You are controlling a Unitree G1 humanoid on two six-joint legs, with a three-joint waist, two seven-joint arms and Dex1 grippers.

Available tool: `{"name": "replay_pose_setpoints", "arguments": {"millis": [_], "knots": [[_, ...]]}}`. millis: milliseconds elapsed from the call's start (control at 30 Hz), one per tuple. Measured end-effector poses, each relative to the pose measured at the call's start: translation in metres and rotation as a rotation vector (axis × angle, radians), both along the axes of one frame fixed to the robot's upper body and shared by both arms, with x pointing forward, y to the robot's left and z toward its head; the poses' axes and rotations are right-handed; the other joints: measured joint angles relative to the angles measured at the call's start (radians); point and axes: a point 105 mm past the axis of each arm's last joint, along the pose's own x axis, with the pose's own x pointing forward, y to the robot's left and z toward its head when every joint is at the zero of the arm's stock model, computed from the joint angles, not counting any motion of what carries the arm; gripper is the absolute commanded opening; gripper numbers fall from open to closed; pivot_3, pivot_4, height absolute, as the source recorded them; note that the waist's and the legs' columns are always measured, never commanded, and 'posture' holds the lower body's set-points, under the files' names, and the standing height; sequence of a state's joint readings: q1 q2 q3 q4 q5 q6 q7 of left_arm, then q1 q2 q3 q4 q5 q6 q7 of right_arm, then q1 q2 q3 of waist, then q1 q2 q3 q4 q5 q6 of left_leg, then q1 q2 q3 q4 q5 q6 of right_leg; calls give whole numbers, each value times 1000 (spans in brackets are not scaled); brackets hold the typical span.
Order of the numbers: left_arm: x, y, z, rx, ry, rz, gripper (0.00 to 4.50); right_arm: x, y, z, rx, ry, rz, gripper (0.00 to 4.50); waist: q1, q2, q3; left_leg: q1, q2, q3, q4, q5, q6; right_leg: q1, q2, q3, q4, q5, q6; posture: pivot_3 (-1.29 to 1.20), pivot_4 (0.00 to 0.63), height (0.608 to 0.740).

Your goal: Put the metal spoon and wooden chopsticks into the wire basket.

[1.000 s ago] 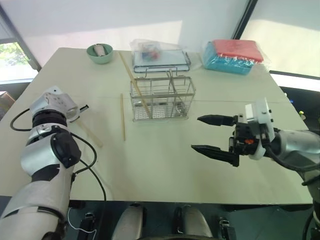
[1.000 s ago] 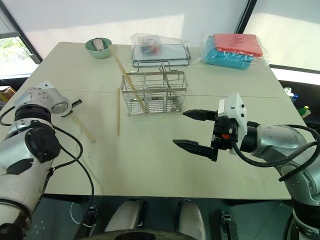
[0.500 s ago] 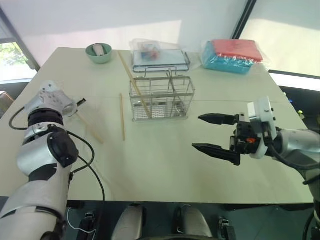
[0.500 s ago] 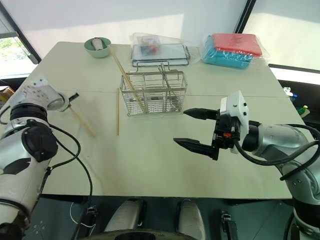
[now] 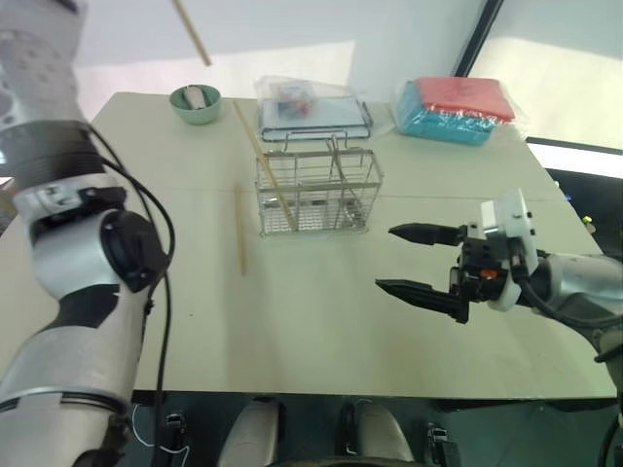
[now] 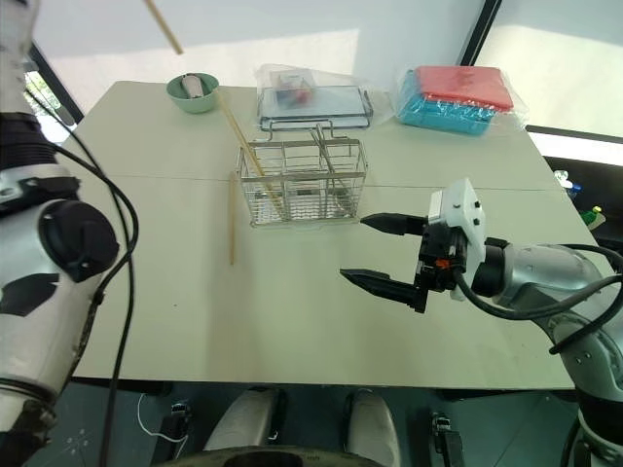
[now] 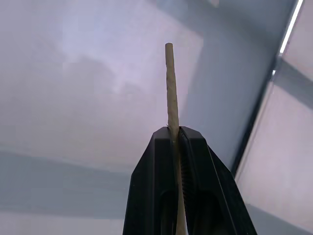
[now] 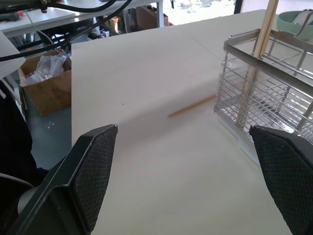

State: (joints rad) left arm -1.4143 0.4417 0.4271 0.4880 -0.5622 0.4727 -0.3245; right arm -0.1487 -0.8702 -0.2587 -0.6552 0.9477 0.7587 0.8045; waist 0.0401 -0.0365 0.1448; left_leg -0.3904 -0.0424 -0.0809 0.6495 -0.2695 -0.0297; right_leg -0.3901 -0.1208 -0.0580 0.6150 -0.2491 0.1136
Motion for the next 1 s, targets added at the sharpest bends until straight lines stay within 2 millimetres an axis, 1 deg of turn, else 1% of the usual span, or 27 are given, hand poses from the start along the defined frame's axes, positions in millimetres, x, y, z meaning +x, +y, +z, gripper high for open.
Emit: {"name": "replay_pose_setpoints", "arguments": {"millis": [33, 67, 100, 133, 233, 300, 333, 467, 500, 567, 633, 667, 700, 800, 833, 867, 900, 1000], "knots": [[1, -11, -4, 33, 2, -24, 29, 0, 0, -1, 1, 1, -4, 4500, -1, 0, 0, 0, 0, 0, 0, 0, 0, 0, 0, 0, 0, 0, 0, 0, 150, 667], [4, -29, -14, 96, 7, -59, 29, -1, 1, -2, 4, 2, -12, 4500, -1, 1, 0, 0, 0, 0, 0, 0, 0, 0, 0, 0, 0, 0, 0, 0, 150, 667], [7, -42, -26, 148, 21, -82, 29, -2, 1, -3, 8, 6, -19, 4500, -2, 2, 0, 0, 0, 0, 0, 0, 0, 0, 1, 0, 0, 0, 0, 0, 150, 667], [9, -50, -35, 189, 30, -91, 29, -3, 1, -3, 9, 5, -26, 4500, -4, 3, 1, 0, 0, 1, 0, 0, 0, -1, 1, 1, 0, 0, 0, 0, 150, 667], [13, -73, -72, 343, 46, -116, 29, -4, -3, -2, 18, -1, -64, 4500, -7, 5, 2, 0, 1, 1, -1, 0, 0, -2, 2, 1, 0, 0, -1, 0, 150, 667], [13, -82, -88, 391, 56, -129, 29, -5, -5, -3, 21, 1, -79, 4500, -5, 5, 2, -1, 2, 1, -1, 0, 1, -2, 2, 1, 0, 0, -1, 0, 150, 667], [14, -84, -92, 404, 61, -129, 29, -5, -5, -3, 22, 0, -83, 4500, -3, 5, 2, -1, 2, 1, -1, 0, 1, -2, 2, 1, 0, 0, -1, 0, 150, 667], [9, -88, -96, 416, 33, -117, 29, -6, -6, -3, 27, -1, -102, 4500, -1, 5, 2, 0, 1, 1, 0, -1, 2, 0, 1, 1, -1, 0, -1, 0, 150, 667], [8, -90, -101, 411, 36, -119, 29, -6, -7, -3, 28, -1, -109, 4500, -1, 6, 1, 0, 1, 1, 0, -1, 3, 0, 1, 1, -1, 0, -1, 0, 150, 667], [13, -90, -122, 402, 90, -119, 29, -5, -7, -2, 30, -5, -116, 4500, 0, 6, 1, 0, 1, 0, 1, -1, 3, 0, 1, 1, -1, 0, -1, 0, 150, 667], [17, -87, -143, 392, 149, -115, 756, -5, -7, -2, 33, -5, -118, 4500, -1, 6, 2, -1, 1, 0, 1, -1, 3, 0, 2, 1, -1, 0, -1, 0, 150, 667], [19, -87, -150, 385, 171, -114, 999, -5, -7, -1, 36, -5, -119, 4500, -1, 6, 2, -1, 1, 0, 1, -1, 3, 0, 2, 1, -1, 0, -1, 0, 150, 667], [19, -87, -154, 383, 187, -116, 1495, -4, -7, -1, 37, -8, -120, 4500, -1, 5, 2, -1, 1, 0, 1, -1, 3, 0, 2, 1, -1, 0, -1, 0, 150, 667], [13, -89, -148, 376, 168, -115, 2929, -3, -7, 3, 39, -22, -120, 4500, -1, 6, 2, -1, 1, 0, 1, -1, 3, 0, 2, 1, -1, 0, -1, 0, 150, 667], [11, -89, -144, 374, 155, -116, 3508, -3, -6, 4, 40, -27, -118, 4500, -1, 6, 2, -1, 1, 0, 1, -1, 3, 0, 2, 1, -1, 0, -1, 0, 150, 667], [8, -90, -141, 372, 147, -116, 3901, -2, -6, 5, 41, -30, -118, 4500, -1, 6, 2, -1, 1, 0, 1, -1, 3, 0, 2, 1, -1, 0, -1, 0, 150, 667], [6, -89, -138, 372, 143, -111, 4477, -1, -7, 6, 43, -35, -119, 4500, -1, 6, 2, -1, 1, 0, 1, -1, 3, 0, 2, 1, -1, 0, -1, 0, 150, 667], [3, -86, -133, 361, 146, -109, 4477, 2, -7, 6, 47, -31, -118, 4500, -1, 6, 2, 0, 1, 0, 1, -1, 3, 0, 2, 1, -1, 0, -1, 0, 150, 667]]}}
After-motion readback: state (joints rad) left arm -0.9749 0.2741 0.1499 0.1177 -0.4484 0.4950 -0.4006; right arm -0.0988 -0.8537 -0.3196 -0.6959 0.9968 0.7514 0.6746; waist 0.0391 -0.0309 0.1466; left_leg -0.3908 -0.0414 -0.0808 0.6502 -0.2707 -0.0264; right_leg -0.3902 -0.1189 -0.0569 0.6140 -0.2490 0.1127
